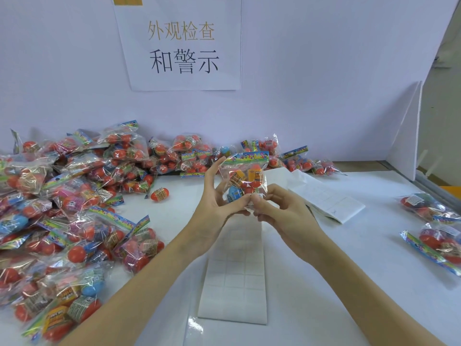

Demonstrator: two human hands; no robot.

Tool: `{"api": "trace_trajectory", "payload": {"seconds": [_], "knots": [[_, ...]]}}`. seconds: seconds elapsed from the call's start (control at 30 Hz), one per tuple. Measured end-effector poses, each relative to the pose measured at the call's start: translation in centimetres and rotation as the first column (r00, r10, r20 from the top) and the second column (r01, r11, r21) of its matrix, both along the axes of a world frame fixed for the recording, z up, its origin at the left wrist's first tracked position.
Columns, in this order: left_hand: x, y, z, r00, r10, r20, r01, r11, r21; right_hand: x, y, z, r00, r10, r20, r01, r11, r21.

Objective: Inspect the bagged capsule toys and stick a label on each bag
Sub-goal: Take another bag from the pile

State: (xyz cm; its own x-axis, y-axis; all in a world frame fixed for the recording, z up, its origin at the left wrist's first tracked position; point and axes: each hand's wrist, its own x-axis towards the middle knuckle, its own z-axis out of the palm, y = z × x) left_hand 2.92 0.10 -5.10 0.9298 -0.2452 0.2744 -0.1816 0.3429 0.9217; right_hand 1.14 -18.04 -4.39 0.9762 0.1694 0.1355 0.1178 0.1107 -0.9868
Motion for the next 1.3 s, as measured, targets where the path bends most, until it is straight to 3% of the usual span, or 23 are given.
{"api": "trace_trajectory", "payload": {"seconds": [0.13, 0.27, 0.47, 0.57, 0.63, 0.7, 0.73, 0.77, 0.8, 0.83, 0.87, 0.9, 0.93, 1.03, 1.1, 1.2, 1.3], "knots": [[-0.2, -0.2, 0.4, 0.999, 0.031, 0.018, -0.032, 0.999, 0.029, 0.1, -0.2, 0.1, 0.99, 0.118, -0.083, -0.099, 0.974, 0.202], [-0.2, 0.0, 0.9, 0.997, 0.063, 0.044, -0.066, 0.996, 0.065, 0.3, -0.4, 0.0, 0.983, 0.152, -0.1, -0.122, 0.958, 0.259], [0.2, 0.3, 0.5, 0.989, 0.148, -0.019, -0.144, 0.98, 0.136, 0.4, 0.1, -0.3, 0.996, 0.077, -0.048, -0.073, 0.994, 0.086], [0.4, 0.7, 0.7, 0.986, 0.137, -0.091, -0.11, 0.961, 0.255, 0.3, 0.2, -0.7, 0.994, 0.035, -0.103, -0.036, 0.999, -0.014], [0.5, 1.1, 1.3, 0.969, 0.221, -0.114, -0.172, 0.928, 0.331, 0.3, 0.1, -0.5, 0.99, -0.032, -0.14, 0.025, 0.998, -0.052], [1.0, 1.8, 1.6, 0.916, 0.4, 0.029, -0.374, 0.825, 0.424, 0.5, -0.4, 0.2, 0.983, -0.077, -0.165, 0.072, 0.997, -0.035], [1.3, 2.4, 1.6, 0.863, 0.485, 0.14, -0.492, 0.746, 0.45, 0.6, -0.9, 0.8, 0.981, -0.053, -0.189, 0.063, 0.997, 0.05], [1.6, 3.1, 1.6, 0.805, 0.541, 0.243, -0.587, 0.667, 0.459, 0.6, -1.6, 1.5, 0.98, 0.048, -0.191, -0.002, 0.973, 0.232], [2.0, 3.7, 1.5, 0.757, 0.568, 0.323, -0.648, 0.59, 0.481, 0.5, -2.3, 2.1, 0.966, 0.218, -0.136, -0.127, 0.865, 0.486], [2.3, 4.4, 1.3, 0.719, 0.577, 0.389, -0.688, 0.506, 0.521, 0.4, -3.1, 2.5, 0.917, 0.399, -0.005, -0.277, 0.645, 0.712], [2.6, 5.0, 1.0, 0.686, 0.576, 0.445, -0.713, 0.408, 0.571, 0.1, -3.7, 2.8, 0.83, 0.54, 0.141, -0.398, 0.395, 0.828], [2.8, 5.4, 0.7, 0.658, 0.566, 0.497, -0.724, 0.29, 0.626, -0.1, -4.3, 2.9, 0.747, 0.62, 0.238, -0.463, 0.23, 0.856], [3.0, 5.8, 0.3, 0.631, 0.543, 0.555, -0.724, 0.152, 0.673, -0.2, -4.5, 2.9, 0.715, 0.653, 0.251, -0.489, 0.209, 0.847], [3.7, 7.2, -1.1, 0.639, 0.435, 0.634, -0.614, -0.209, 0.762, -0.1, -4.1, 2.2, 0.748, 0.654, 0.118, -0.513, 0.455, 0.728], [3.9, 8.0, -2.0, 0.695, 0.398, 0.599, -0.483, -0.359, 0.799, 0.4, -3.8, 1.5, 0.787, 0.617, 0.008, -0.471, 0.592, 0.654], [4.2, 8.9, -2.6, 0.693, 0.393, 0.605, -0.45, -0.421, 0.788, 0.9, -3.2, 0.6, 0.799, 0.594, -0.096, -0.438, 0.684, 0.583], [4.3, 10.1, -1.4, 0.528, 0.398, 0.75, -0.649, -0.381, 0.659, 1.1, -2.8, 0.2, 0.811, 0.567, -0.148, -0.421, 0.739, 0.526]]}}
